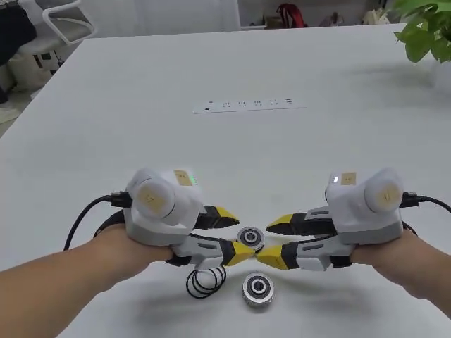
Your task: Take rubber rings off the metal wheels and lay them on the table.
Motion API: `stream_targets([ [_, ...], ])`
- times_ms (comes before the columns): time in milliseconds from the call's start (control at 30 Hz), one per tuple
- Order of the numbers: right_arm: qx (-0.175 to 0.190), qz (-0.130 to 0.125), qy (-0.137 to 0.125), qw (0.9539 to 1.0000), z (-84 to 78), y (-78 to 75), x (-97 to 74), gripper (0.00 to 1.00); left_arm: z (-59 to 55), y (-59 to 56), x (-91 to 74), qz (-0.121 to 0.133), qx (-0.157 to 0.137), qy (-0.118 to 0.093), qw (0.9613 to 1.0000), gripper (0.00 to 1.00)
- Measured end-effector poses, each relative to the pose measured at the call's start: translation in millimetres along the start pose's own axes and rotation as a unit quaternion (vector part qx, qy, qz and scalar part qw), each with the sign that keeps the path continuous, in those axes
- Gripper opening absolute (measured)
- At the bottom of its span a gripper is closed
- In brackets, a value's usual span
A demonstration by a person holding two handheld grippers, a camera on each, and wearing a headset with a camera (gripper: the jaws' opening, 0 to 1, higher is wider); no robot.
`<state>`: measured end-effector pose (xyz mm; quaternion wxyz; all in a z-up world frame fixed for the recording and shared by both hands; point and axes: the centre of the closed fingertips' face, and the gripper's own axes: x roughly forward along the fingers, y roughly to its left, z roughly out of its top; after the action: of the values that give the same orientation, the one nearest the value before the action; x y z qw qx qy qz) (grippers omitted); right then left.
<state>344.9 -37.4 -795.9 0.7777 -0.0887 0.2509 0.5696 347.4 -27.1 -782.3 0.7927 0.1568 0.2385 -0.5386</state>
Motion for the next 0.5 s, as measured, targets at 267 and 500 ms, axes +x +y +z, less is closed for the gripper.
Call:
stream_targets([
  [267,0.002,0.002,0.002,1.0,-1.4,-0.1,0.5,0.31,-0.6,-1.0,4.5,-0.004,0.001,0.002,1.0,0.29],
  [500,0.003,0.002,0.003,1.0,-2.4,-0.2,0.6,0.31,-0.3,-0.5,8.1,-0.005,0.0,0.002,1.0,0.25],
])
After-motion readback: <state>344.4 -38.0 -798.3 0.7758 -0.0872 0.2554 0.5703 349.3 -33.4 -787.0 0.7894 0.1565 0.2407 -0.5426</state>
